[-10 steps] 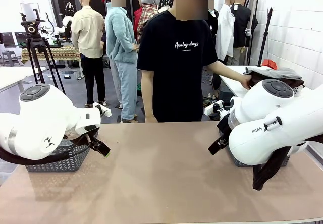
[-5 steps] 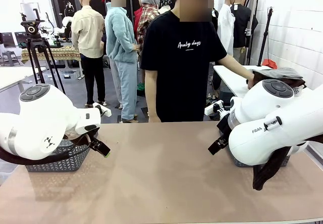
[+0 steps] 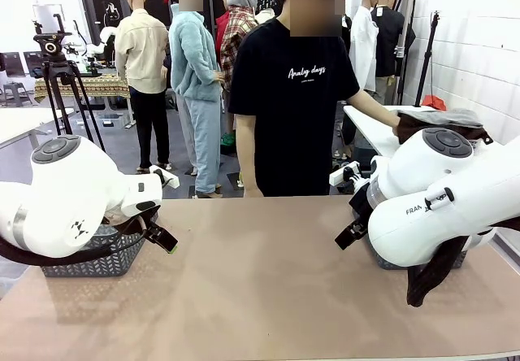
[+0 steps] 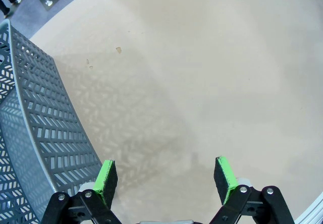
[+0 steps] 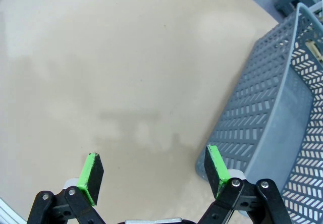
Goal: Sort the tops and bottoms.
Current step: Lift clothes from the center of the table with your left hand.
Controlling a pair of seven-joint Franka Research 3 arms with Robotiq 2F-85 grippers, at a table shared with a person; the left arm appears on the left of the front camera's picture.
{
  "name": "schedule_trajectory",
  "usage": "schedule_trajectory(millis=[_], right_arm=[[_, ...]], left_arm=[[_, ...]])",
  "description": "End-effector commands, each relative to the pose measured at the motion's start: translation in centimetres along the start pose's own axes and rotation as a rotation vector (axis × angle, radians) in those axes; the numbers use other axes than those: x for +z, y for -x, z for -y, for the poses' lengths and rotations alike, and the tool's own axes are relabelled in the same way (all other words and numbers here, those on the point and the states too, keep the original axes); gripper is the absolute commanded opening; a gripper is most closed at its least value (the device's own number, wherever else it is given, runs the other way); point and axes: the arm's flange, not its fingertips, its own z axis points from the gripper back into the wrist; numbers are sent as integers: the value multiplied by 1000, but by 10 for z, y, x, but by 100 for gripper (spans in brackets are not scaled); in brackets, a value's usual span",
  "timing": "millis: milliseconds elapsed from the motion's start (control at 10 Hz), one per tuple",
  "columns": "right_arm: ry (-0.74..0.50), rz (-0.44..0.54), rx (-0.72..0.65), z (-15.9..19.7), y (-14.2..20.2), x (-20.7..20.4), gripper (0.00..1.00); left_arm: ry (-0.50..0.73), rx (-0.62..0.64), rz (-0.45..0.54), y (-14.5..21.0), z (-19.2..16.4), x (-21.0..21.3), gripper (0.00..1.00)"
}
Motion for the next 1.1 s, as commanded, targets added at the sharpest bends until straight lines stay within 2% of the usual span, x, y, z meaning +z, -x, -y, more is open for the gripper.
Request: schedule_trajectory(millis=[0, 1000], right_arm=[[0, 0, -1, 0, 0, 0, 100], [0, 0, -1, 0, 0, 0, 100]], left_arm=[[0, 3, 0, 0, -2, 0, 100], [0, 3, 0, 0, -2, 0, 100]])
